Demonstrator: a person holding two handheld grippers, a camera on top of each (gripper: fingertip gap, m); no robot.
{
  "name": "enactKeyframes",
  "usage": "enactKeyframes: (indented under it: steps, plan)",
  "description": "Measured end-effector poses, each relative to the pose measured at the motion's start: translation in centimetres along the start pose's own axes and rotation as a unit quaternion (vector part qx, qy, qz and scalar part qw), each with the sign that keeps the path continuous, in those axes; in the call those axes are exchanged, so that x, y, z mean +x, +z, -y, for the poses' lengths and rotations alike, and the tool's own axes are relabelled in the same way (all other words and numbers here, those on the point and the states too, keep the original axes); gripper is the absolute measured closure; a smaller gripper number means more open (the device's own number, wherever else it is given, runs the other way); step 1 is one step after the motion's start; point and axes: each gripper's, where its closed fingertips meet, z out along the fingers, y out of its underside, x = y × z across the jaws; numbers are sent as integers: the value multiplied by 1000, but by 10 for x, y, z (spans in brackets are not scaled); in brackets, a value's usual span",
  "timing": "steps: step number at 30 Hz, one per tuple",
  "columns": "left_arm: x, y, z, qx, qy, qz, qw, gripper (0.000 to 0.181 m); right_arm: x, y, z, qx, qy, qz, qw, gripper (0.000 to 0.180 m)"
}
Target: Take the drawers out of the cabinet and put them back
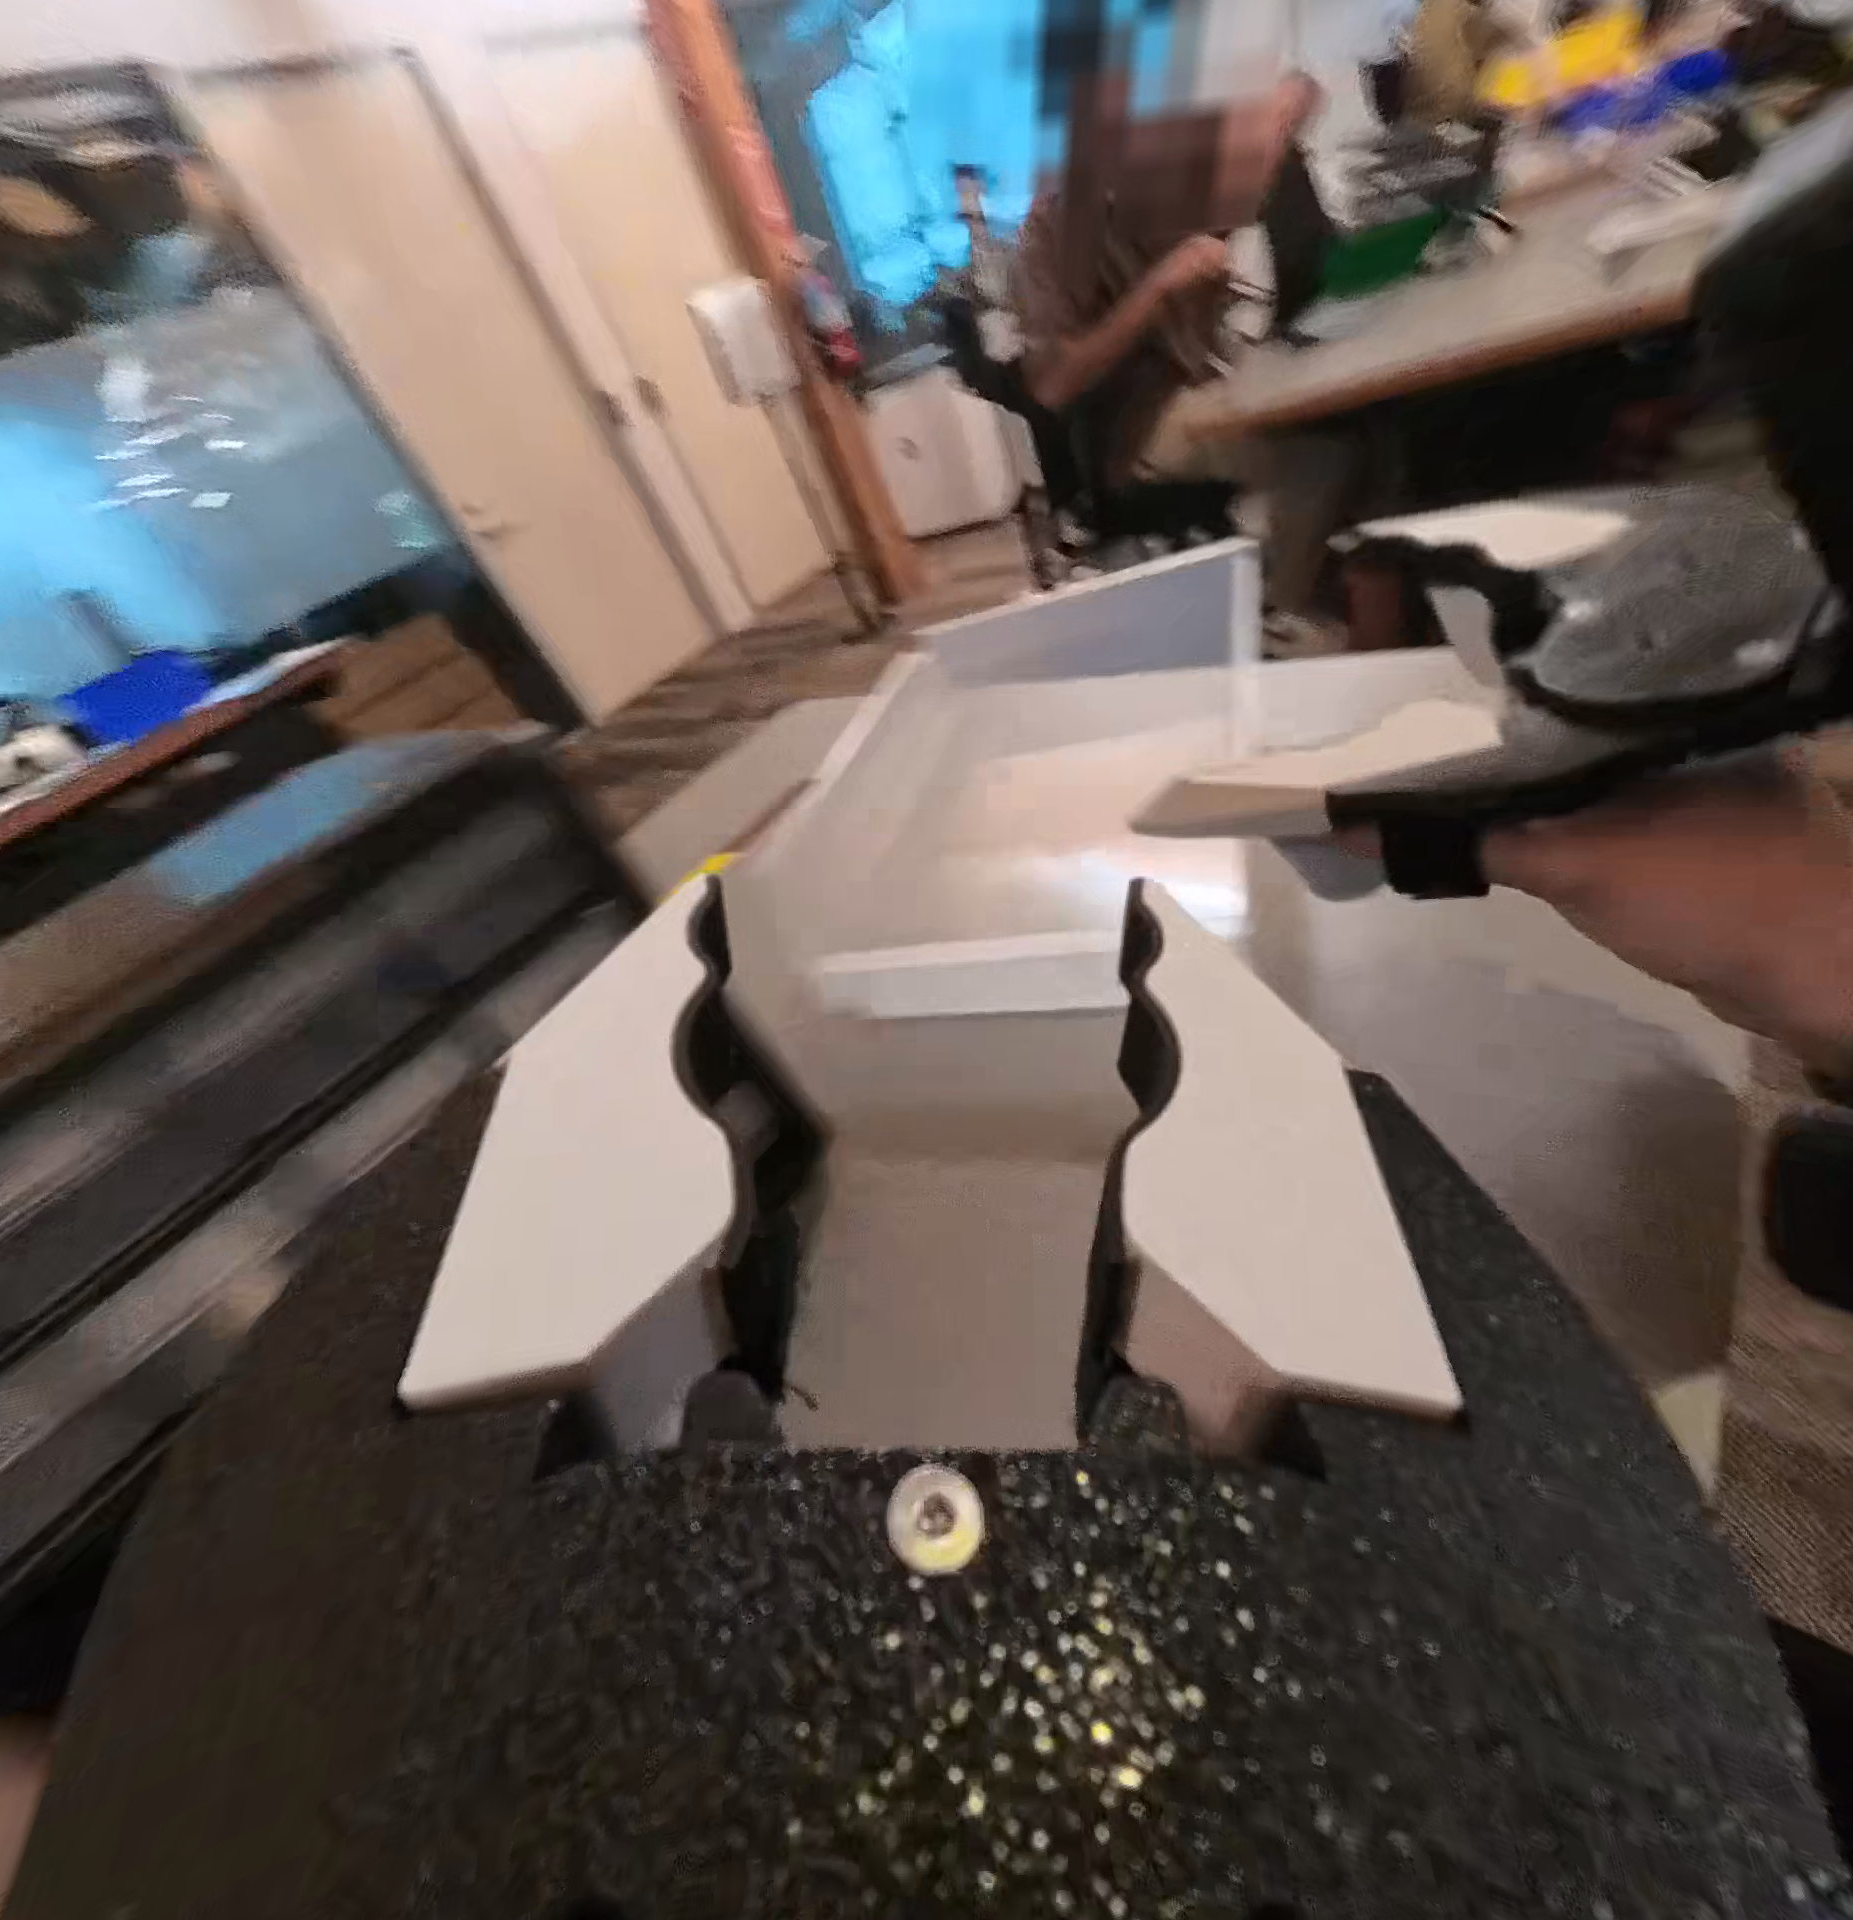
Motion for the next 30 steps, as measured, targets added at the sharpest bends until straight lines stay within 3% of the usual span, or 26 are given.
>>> enactKeyframes:
  steps: [3, 5, 7, 9, 13, 16, 17, 18, 20, 23, 26, 27, 30]
  plan:
    - [-84, -87, -20, -3, -35, 130, 991, 104, -16, 23, -17, -57, -56, -29, 996, 24]
    - [-130, -147, -41, -21, -56, 220, 974, 104, -11, 26, -38, -105, -104, -56, 987, 35]
    - [-165, -208, -63, -32, -79, 302, 950, 105, -3, 20, -47, -113, -91, -56, 988, 49]
    - [-193, -266, -86, -47, -98, 379, 919, 105, 11, 9, -57, -141, -66, -51, 986, 71]
    - [-227, -358, -126, -77, -127, 482, 863, 106, 38, -7, -64, -165, -26, -36, 985, 153]
    - [-243, -396, -149, -104, -138, 515, 840, 107, 67, -10, -70, -188, -19, -64, 980, 163]
    - [-247, -403, -154, -106, -142, 518, 837, 108, 75, -12, -69, -188, -14, -76, 979, 151]
    - [-250, -407, -158, -110, -150, 517, 836, 107, 83, -15, -66, -184, -7, -88, 979, 136]
    - [-252, -407, -163, -119, -164, 506, 839, 107, 91, -24, -44, -153, -3, -109, 982, 123]
    - [-250, -388, -161, -149, -136, 449, 870, 118, 66, -30, 30, -33, -17, -74, 997, 126]
    - [-226, -348, -166, -244, -62, 263, 931, 131, 4, -10, 105, 57, -36, 38, 997, 140]
    - [-220, -344, -174, -295, -42, 210, 931, 127, -18, 2, 124, 68, -44, 80, 993, 142]
    - [-215, -351, -198, -441, 39, 82, 893, 124, -94, 36, 169, 82, -67, 242, 964, 143]
